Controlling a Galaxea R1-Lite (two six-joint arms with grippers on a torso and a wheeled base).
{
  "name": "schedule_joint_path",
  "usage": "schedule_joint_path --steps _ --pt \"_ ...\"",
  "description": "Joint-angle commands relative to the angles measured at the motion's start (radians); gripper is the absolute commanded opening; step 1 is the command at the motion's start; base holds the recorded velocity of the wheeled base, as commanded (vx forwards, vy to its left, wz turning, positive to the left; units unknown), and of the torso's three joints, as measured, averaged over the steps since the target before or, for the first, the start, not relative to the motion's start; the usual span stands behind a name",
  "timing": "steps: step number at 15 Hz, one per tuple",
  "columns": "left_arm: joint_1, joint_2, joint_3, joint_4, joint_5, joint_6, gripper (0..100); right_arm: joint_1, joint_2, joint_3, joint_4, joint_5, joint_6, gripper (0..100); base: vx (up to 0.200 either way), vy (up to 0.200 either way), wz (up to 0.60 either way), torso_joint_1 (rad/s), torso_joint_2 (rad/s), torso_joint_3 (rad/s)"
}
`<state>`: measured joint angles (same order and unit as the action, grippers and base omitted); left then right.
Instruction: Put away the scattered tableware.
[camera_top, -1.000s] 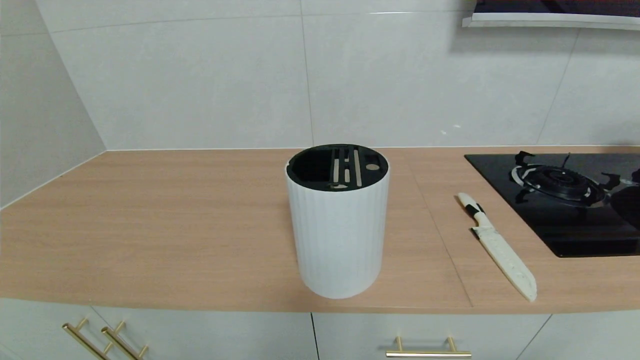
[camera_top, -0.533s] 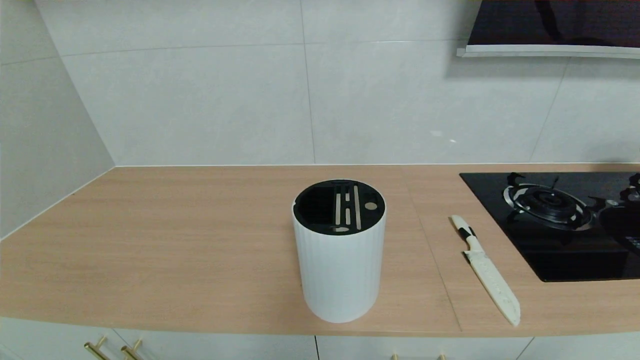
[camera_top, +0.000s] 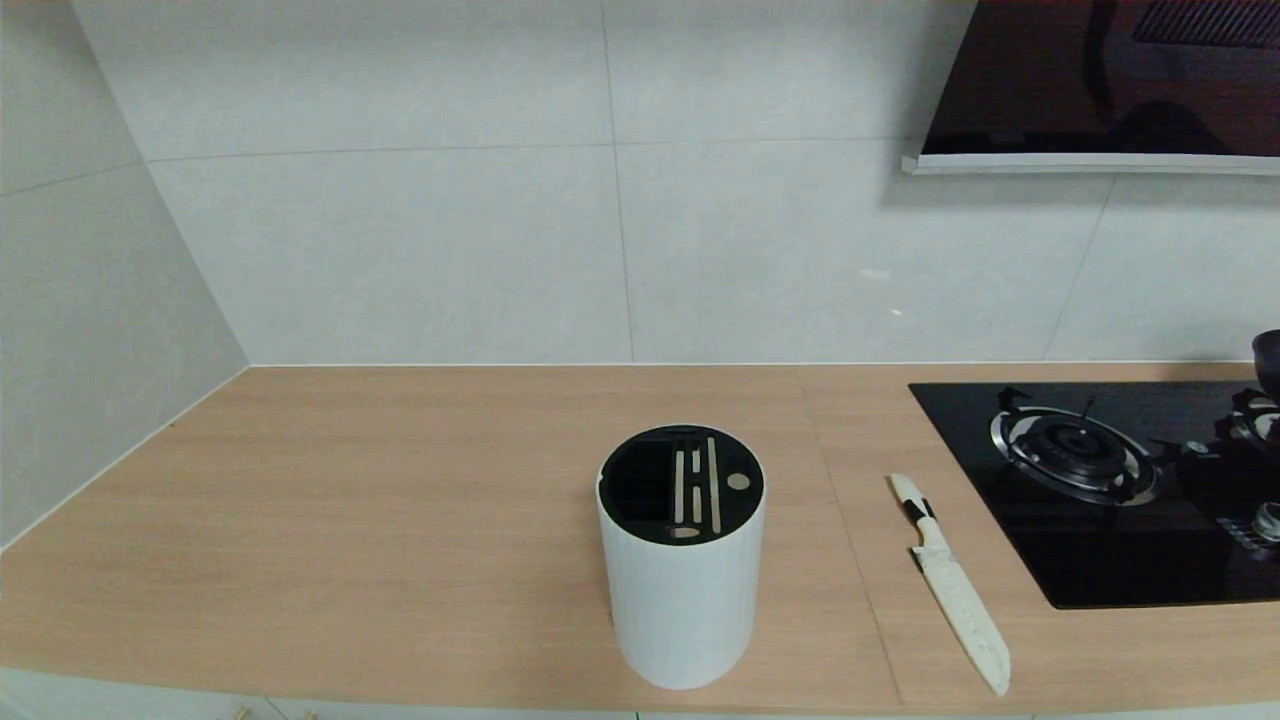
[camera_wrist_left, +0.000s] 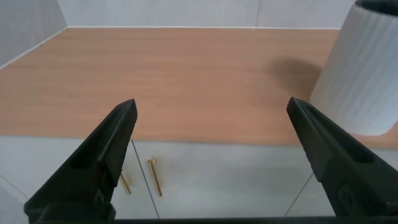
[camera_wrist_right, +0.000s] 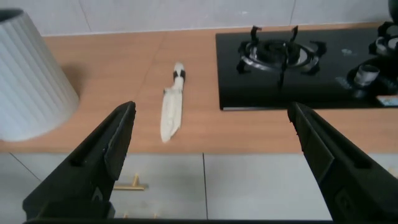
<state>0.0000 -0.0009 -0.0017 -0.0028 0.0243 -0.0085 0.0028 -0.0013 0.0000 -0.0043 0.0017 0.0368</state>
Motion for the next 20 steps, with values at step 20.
schedule_joint_path --steps 20 --pt "0.000 0.001 0.000 0.000 0.000 -0.001 100 0.000 0.001 0.000 0.000 0.001 -0.008 100 0.000 0.000 -0.06 0.043 -0.09 -0.044"
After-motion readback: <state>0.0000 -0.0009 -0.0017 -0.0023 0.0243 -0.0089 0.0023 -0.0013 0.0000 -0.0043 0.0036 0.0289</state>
